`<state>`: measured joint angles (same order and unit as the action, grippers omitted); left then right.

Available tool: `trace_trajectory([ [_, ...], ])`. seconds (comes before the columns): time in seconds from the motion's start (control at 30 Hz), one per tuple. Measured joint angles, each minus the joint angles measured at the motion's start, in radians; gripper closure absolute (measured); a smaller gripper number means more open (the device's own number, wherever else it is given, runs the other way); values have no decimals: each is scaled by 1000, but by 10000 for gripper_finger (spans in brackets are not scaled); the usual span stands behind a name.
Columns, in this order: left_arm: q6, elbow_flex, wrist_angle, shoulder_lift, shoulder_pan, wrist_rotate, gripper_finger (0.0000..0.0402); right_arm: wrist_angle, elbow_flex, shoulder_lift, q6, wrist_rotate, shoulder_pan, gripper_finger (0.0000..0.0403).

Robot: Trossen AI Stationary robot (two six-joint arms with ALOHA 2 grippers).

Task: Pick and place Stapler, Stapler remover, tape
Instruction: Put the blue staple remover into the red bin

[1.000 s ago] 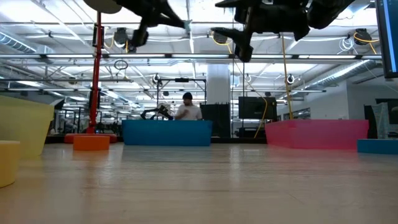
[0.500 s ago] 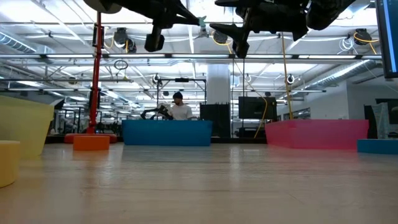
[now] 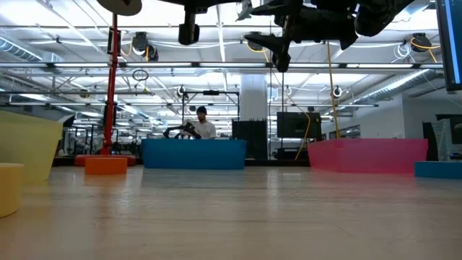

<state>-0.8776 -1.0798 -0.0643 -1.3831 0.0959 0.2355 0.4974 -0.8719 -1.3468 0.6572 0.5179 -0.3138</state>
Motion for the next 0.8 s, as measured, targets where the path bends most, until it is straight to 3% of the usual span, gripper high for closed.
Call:
trace_trajectory([
  [0.33,1,0,0,-1,3,-27,402,0,0,0,35,-1,10,212],
  [0.8,-7,0,-27,-40,9,-16,402,-1,0,0,22,-25,21,340],
])
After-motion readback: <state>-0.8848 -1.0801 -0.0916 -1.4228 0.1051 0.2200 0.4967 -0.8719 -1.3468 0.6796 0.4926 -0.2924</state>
